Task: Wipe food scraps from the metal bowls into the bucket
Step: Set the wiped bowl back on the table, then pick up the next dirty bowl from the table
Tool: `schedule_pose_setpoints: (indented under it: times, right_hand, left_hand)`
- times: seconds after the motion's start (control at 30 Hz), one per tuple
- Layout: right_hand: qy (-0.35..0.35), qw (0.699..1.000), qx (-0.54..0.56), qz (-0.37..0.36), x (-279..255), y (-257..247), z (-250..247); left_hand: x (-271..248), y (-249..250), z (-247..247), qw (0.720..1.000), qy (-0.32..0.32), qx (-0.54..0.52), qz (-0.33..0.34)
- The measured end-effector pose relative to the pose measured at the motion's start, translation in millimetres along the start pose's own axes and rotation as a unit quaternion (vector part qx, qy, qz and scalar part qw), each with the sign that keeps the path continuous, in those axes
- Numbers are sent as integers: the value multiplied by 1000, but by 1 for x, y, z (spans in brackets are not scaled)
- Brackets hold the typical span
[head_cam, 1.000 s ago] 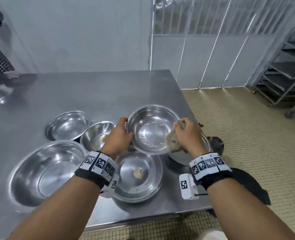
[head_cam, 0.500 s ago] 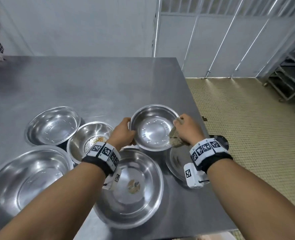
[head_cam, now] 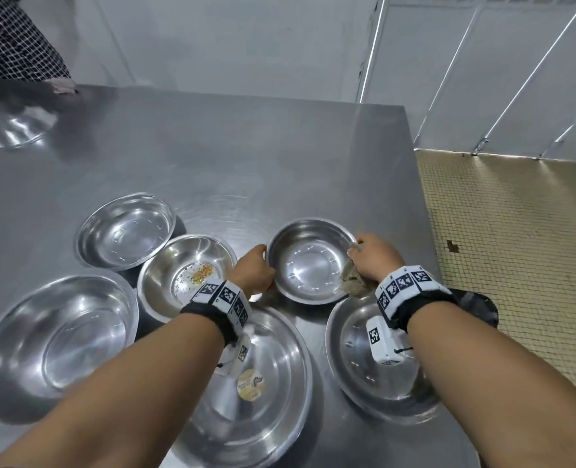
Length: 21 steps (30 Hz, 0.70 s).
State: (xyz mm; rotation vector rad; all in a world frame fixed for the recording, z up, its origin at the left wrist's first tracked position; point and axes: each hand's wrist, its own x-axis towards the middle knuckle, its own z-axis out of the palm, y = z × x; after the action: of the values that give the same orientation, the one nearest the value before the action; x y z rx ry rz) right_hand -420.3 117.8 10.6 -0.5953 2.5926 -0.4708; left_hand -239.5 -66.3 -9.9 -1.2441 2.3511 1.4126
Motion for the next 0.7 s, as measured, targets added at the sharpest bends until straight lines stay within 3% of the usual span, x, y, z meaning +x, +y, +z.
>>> schedule_pose_setpoints:
  times: [0.13,0.23,0.33,0.47,0.57,0.7]
  right_hand:
    - [63,996,-62,-3,3,-3,-3]
    - [119,989,-32,-80,-4,-28,-10]
    - [83,984,36,-153,-13,-71,-5]
    - [-13,970,77,-232,-30,-130,30]
    - [-39,971,71,-227,-38,-165,61]
    - [-63,985,22,-158,-43,-196,93]
  left_hand:
    - [-6,7,-7,1000,-3,17,8]
    - [-15,13,-28,997,39,51,37]
    - [-27,8,-64,989,107,86,63]
    - [-39,-26,-121,976,176,124,34]
    - [-47,-58,-156,968,191,164,-9]
    - [-52,-97,-182,962,169,212,-44]
